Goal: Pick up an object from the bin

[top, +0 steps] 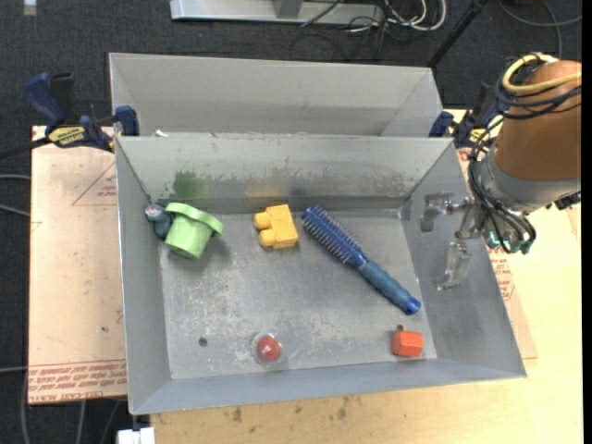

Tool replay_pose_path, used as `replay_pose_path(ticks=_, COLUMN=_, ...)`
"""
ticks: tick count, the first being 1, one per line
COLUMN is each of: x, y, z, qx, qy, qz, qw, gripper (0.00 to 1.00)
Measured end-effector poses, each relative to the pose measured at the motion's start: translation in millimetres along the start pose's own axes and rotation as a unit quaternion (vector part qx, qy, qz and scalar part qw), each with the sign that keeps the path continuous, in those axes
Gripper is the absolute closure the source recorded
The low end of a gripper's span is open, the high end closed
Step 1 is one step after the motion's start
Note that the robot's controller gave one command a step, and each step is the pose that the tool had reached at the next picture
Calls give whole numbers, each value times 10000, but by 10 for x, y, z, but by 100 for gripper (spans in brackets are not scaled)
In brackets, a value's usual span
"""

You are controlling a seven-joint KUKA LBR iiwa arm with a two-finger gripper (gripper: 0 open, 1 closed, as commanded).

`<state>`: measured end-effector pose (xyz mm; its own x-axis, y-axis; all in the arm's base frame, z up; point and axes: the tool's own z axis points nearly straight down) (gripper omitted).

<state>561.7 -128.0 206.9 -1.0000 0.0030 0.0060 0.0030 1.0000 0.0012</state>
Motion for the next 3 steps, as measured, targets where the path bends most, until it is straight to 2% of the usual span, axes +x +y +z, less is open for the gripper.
replay_pose_path(ticks=1, x=-160, y=360, z=1173, qx=-10, qy=-1, qz=-561, qw=9984, gripper=0)
replay_pose_path(ticks=2, x=-200, y=611, z=1375, qx=-7, qy=-27, qz=615, qw=9981, gripper=0)
replay_pose_path(ticks=3, x=-204, y=602, z=1366, qx=1, qy=-35, qz=611, qw=9981, gripper=100)
